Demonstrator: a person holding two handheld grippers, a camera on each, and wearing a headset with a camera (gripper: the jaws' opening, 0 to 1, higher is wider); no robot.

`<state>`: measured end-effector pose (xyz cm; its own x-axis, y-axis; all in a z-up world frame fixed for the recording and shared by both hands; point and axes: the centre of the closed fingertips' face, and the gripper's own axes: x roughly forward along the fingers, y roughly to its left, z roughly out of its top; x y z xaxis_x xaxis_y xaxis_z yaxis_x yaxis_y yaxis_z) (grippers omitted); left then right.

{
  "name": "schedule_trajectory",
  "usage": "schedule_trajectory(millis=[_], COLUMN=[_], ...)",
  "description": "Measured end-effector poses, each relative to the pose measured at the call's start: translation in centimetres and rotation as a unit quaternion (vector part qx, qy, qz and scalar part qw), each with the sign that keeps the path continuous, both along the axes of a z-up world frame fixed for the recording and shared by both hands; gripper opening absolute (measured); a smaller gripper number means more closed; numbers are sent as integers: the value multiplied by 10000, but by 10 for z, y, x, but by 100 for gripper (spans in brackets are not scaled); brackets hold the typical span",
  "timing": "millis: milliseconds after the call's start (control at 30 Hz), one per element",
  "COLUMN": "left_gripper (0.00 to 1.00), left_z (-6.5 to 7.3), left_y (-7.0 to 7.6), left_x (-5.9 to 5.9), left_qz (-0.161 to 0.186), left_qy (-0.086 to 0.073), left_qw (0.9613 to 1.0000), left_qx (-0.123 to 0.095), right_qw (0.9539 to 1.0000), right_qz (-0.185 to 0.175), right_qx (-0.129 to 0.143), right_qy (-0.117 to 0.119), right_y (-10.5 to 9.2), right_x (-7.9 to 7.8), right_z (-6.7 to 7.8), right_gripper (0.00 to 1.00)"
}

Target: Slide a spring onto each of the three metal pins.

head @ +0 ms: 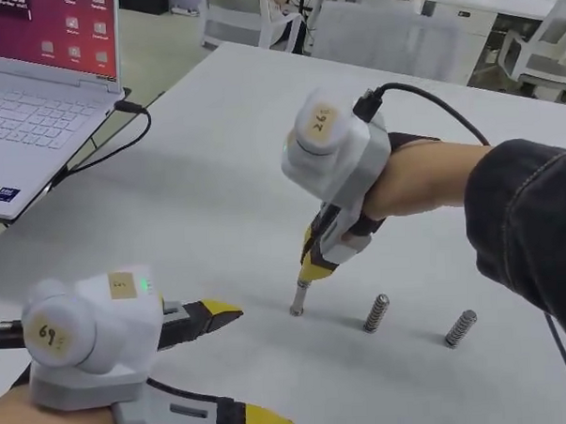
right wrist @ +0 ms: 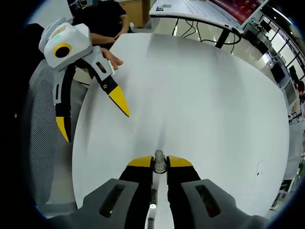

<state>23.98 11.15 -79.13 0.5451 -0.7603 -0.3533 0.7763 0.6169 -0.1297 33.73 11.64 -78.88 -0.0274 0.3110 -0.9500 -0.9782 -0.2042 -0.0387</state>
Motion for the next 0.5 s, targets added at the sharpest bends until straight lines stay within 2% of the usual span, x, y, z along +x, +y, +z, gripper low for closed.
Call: schedule_trajectory(millis=[500], left_gripper=[72], left_z=[-1], left_y=[1], left_x=[1], left_qz=[14], left_qy=[19], left_qw=[10000], left_qx=[-27], right_qw=[9999], right_qz=[-70], right_qx=[-97], right_qy=[90], right_y=[1], right_x=[1], right_z=[-19], right_gripper=[8])
